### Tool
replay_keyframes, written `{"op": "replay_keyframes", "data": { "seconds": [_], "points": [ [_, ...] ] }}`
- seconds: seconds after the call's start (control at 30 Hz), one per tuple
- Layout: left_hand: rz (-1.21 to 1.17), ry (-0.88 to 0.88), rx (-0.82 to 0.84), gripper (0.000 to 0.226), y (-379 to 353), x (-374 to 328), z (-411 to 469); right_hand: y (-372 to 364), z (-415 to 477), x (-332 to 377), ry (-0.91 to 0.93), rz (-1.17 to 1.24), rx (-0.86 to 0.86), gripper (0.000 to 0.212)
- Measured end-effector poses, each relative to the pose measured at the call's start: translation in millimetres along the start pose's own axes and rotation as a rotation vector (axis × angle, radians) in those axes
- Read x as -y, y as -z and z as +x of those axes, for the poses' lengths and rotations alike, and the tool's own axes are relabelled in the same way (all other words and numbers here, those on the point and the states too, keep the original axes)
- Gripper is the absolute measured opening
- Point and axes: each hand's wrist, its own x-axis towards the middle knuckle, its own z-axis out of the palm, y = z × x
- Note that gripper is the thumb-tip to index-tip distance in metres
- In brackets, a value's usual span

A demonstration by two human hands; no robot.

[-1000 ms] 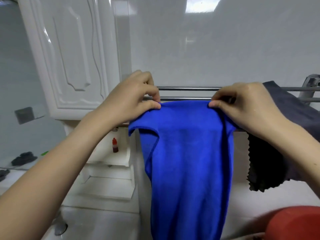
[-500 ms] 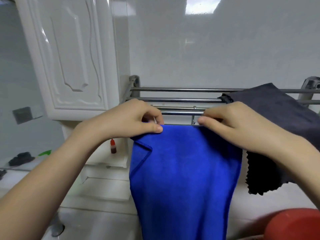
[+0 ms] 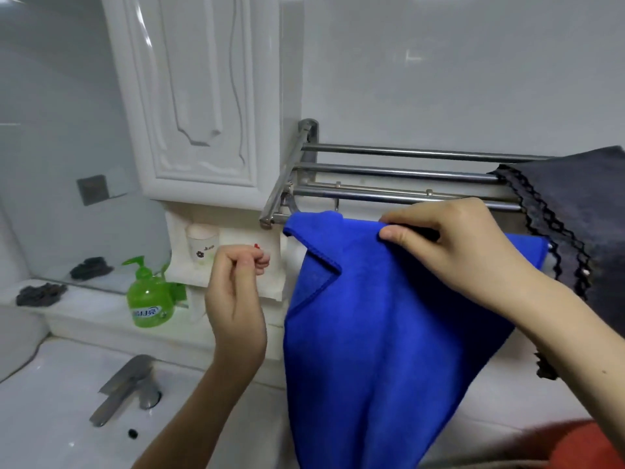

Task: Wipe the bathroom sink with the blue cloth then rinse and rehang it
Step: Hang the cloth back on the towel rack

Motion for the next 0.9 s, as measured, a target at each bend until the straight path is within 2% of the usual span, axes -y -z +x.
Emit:
{"op": "replay_keyframes", "data": {
  "seconds": [0.07, 0.13, 0.2, 0.23, 0.3, 0.37, 0.4, 0.43, 0.5, 0.57, 0.77, 0.9],
  "points": [
    [0.027, 0.157, 0.101, 0.024, -2.7, 12.2, -0.8, -0.8, -0.6, 0.6, -0.01, 0.013, -0.008, 0.022],
    [0.018, 0.422, 0.331, 0.021, -12.6, 8.7, 9.8, -0.1, -0.8, 1.4, -0.025, 0.034, -0.018, 0.02],
    [-0.144, 0.696, 0.531, 0.02, -27.8, -2.2, 15.8, 1.0, -0.5, 1.4, -0.038, 0.033, -0.016, 0.02],
    [-0.256, 0.768, 0.572, 0.017, -34.8, -5.9, 15.4, 1.3, -0.4, 1.2, -0.044, 0.031, -0.012, 0.021],
    [-0.425, 0.771, 0.593, 0.003, -47.2, -8.7, 13.2, 1.9, -0.6, 1.5, -0.055, 0.036, -0.009, 0.02],
    [-0.51, 0.727, 0.551, 0.008, -55.0, -6.6, 10.5, 2.4, -0.5, 3.4, -0.072, 0.044, -0.004, 0.019],
    [-0.508, 0.731, 0.496, 0.004, -58.5, -6.1, 11.0, 2.8, -0.2, 4.2, -0.081, 0.049, 0.001, 0.018],
    [-0.483, 0.747, 0.434, 0.012, -62.1, -6.4, 10.8, 3.7, 0.0, 5.0, -0.092, 0.056, 0.005, 0.017],
    [-0.495, 0.831, 0.341, 0.02, -63.7, -4.7, 10.9, 5.7, 0.2, 6.3, -0.114, 0.071, 0.014, 0.017],
    [-0.587, 0.893, 0.329, 0.018, -58.9, -1.3, 7.6, 5.6, -0.3, 6.8, -0.124, 0.074, 0.022, 0.017],
    [-0.501, 0.767, 0.388, 0.018, -40.7, 2.6, -18.2, 1.4, -8.6, 12.5, -0.109, -0.084, -0.016, 0.017],
    [-0.438, 0.697, 0.377, 0.02, -36.6, 4.0, -26.6, -10.4, -21.5, 7.8, -0.075, -0.306, -0.177, 0.026]
  ]
}}
